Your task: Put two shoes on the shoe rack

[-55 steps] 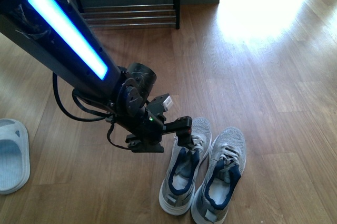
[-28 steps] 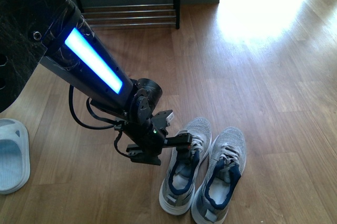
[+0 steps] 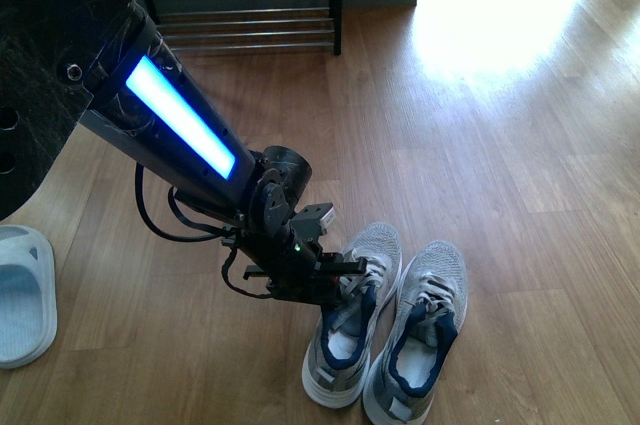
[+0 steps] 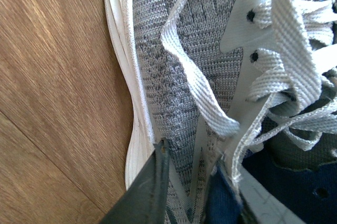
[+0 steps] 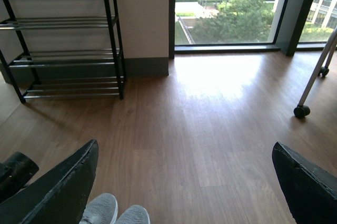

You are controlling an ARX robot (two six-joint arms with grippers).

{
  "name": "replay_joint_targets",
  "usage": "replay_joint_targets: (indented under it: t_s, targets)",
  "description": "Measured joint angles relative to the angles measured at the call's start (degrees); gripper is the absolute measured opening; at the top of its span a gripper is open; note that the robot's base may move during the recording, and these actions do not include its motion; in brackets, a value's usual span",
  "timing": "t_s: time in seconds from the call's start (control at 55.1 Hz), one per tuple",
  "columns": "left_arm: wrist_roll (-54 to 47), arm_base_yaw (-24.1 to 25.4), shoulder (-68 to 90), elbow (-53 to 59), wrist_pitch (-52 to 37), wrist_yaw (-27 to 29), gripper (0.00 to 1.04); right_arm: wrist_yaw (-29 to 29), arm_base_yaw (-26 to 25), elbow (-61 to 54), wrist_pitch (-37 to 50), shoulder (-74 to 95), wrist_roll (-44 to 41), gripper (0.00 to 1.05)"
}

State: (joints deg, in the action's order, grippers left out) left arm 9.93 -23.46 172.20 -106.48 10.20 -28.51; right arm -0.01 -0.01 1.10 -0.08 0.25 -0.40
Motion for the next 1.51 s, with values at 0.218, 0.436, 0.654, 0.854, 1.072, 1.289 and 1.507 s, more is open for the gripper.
replay_joint_targets:
  t_s: [0.218, 0.436, 0.654, 0.854, 1.072, 1.289, 1.507]
  targets:
    - [0.0, 0.0, -1.1, 3.0, -4.4, 2.6, 0.02, 0.0, 0.0, 0.0, 0.0, 0.0, 0.0, 0.96]
    - [-0.7, 2.6, -11.6, 16.6, -13.8, 14.6, 0.02, 0.0, 0.0, 0.0, 0.0, 0.0, 0.0, 0.96]
    - [-3.4, 8.2, -30.8, 34.5, -23.9, 26.7, 0.02, 0.0, 0.0, 0.0, 0.0, 0.0, 0.0, 0.96]
    - [-4.5, 11.2, -51.3, 49.8, -29.6, 31.0, 0.02, 0.0, 0.0, 0.0, 0.0, 0.0, 0.0, 0.96]
    - [-8.8, 10.4, -74.8, 66.4, -35.1, 39.3, 0.02, 0.0, 0.0, 0.0, 0.0, 0.0, 0.0, 0.96]
    - [-16.9, 7.8, -102.3, 81.9, -40.1, 55.8, 0.02, 0.0, 0.0, 0.0, 0.0, 0.0, 0.0, 0.96]
    - [-21.8, 5.5, -125.9, 94.1, -38.3, 66.9, 0.02, 0.0, 0.0, 0.0, 0.0, 0.0, 0.0, 0.96]
